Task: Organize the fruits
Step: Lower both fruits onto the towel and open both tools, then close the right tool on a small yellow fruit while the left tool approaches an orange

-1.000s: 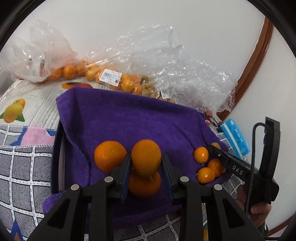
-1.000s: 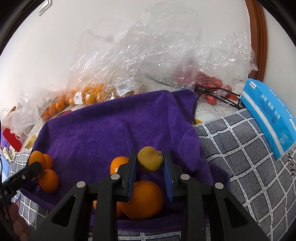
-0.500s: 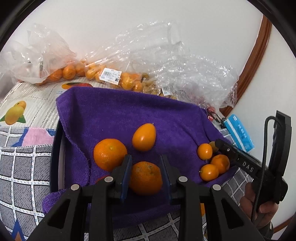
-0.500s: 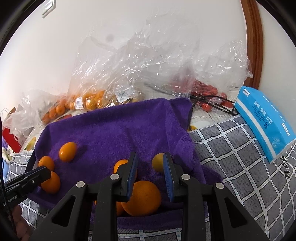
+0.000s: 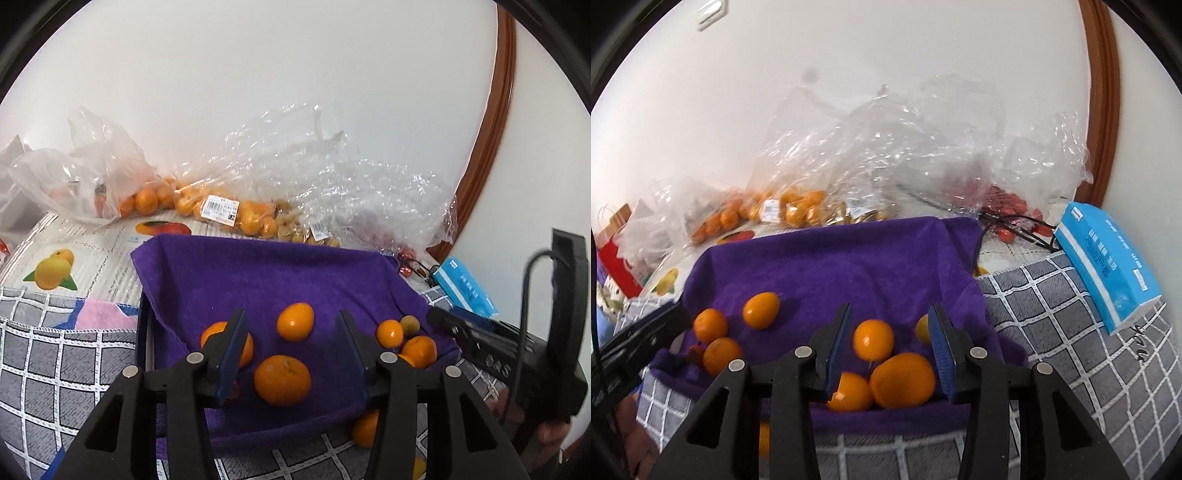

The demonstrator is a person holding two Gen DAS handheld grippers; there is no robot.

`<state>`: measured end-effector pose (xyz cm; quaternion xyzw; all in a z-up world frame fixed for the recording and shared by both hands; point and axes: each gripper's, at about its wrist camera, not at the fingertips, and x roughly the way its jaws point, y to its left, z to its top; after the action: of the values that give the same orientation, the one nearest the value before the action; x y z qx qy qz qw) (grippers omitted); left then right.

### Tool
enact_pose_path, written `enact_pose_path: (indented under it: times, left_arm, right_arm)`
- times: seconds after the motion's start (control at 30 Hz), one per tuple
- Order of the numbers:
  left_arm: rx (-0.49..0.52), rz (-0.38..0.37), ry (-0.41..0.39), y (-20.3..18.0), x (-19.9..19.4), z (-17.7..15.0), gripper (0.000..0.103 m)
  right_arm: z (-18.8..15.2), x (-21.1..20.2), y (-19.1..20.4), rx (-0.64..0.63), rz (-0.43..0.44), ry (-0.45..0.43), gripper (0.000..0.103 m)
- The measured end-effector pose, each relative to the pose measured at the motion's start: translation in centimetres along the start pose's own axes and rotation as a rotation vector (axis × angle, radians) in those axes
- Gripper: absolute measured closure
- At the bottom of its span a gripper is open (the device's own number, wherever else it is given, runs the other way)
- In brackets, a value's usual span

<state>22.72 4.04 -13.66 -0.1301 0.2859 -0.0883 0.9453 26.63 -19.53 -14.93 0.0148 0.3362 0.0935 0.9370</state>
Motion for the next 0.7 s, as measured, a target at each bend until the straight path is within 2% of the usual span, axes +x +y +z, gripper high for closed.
enact_pose_path:
  times: [0.17,0.23,0.3,0.37,0.53,0.7]
  left_arm:
    - [-0.002,0.005,-0.034,0.2,-1.3,0.7,0.054]
    - [-0.031,-0.008,-0.045,0.4,-2.1,1.3,0.053]
    - [-0.044,0.036,-0.038,0.5,-2.6,1.8,0.053]
    - [-0.029,0.048,-0.01,0.7,-3.2,1.8,0.053]
    - [0.003,0.111,0.032,1.7,-4.8,-0.3,0.051]
    - [-0.021,0.149,0.111,3.3,-5.1,-3.6,0.051]
  right_arm:
    - [-1.5,-2.7,0.8,-0.037,-0.058,-0.006,0.057]
    - [-2.4,-3.3,0.7,-0.017,-0.039,0.02,0.057]
    - [-3.3,-3.9,0.7,-0.004,-0.012,0.048,0.057]
    - [-4.2,-4.3,0.9,-0.007,-0.002,0.071,0.057]
    - [-6.8,-4.9,1.9,-0.015,0.066,0.11,0.058]
    - [-9.2,-5.0,3.9,-0.047,0.141,0.139,0.058]
